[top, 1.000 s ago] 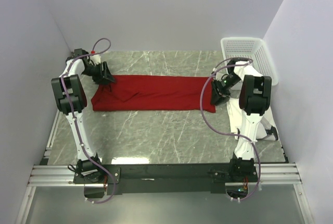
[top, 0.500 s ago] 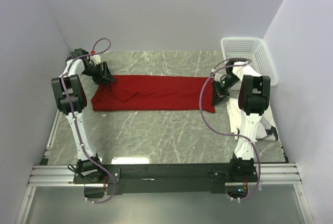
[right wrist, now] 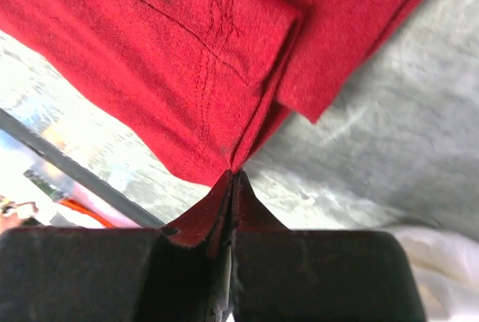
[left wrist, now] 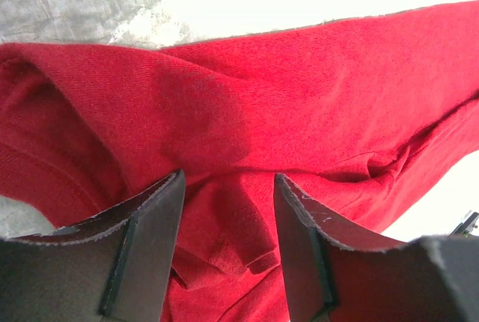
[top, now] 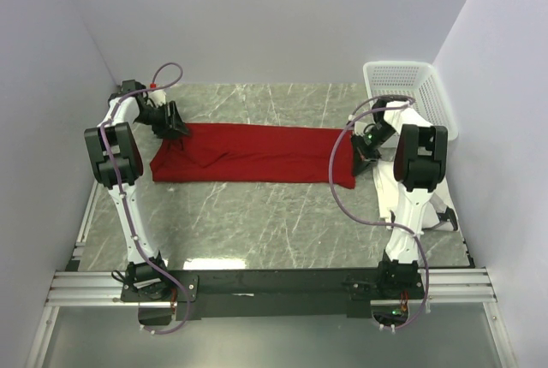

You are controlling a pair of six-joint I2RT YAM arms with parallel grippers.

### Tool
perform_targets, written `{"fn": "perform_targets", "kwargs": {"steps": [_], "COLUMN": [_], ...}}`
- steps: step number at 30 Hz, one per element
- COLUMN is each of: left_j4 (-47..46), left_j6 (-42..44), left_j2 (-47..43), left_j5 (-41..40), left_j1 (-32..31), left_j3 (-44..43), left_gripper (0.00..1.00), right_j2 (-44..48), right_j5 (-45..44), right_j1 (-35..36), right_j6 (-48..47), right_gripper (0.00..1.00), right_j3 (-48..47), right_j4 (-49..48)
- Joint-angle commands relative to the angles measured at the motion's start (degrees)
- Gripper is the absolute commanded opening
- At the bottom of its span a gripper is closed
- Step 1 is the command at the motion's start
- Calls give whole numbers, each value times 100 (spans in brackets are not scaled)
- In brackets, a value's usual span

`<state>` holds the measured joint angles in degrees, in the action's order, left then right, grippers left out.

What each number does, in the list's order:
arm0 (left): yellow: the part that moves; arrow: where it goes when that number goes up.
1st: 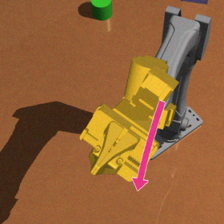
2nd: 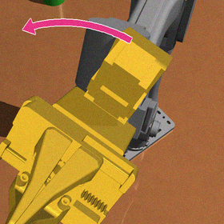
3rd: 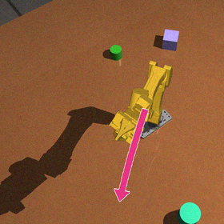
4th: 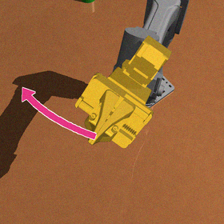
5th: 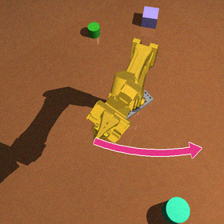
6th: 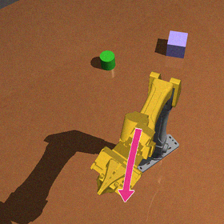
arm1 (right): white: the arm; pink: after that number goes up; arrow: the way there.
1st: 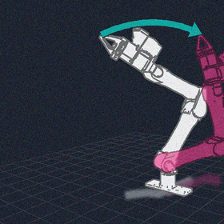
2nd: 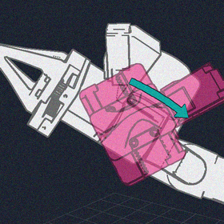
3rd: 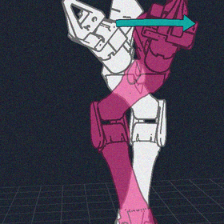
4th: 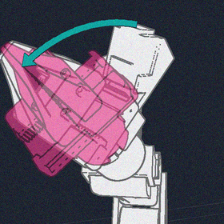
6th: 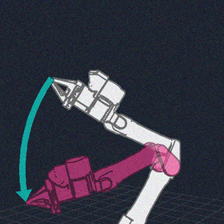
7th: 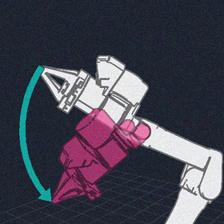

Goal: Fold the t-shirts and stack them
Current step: Fold the tshirt

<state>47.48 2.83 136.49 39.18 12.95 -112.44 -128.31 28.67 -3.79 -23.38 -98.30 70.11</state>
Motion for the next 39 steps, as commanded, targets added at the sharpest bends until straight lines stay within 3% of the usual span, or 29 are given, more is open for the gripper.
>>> {"fn": "perform_targets", "kwargs": {"steps": [1,7,8,9,12,17,21,27,33,39], "left_j4": [94,156,156,156,349,341,173,253,-827,-1749], "left_j6": [183,262,262,279,410,683,972,974,8,-1012], "left_j2": [89,63,28,-16,-297,-1351,-2247,-2723,-3163,-2953], "left_j5": [-402,-201,-61,62,537,793,452,187,-50,-191], "left_j1": [41,32,23,41,41,172,269,138,-248,-530], "left_j3": [-85,-120,-120,-111,-190,125,941,2136,3560,3993], "left_gripper": [59,60,60,60,61,63,64,69,70,66], "right_j2": [430,289,280,280,342,605,798,808,764,746], "right_j5": [-361,-54,-11,77,78,25,192,166,-44,-528], "right_j1": [-60,53,71,98,98,89,133,353,713,915], "right_j6": [-202,-194,-185,-194,-263,-545,-607,-519,-370,-290], "right_gripper": [0,0,4,20,39,40,40,38,37,36], "right_j3": [48,109,118,92,-74,-347,-497,-348,-23,381], "right_j4": [135,205,214,205,293,442,390,126,-269,-638]}}
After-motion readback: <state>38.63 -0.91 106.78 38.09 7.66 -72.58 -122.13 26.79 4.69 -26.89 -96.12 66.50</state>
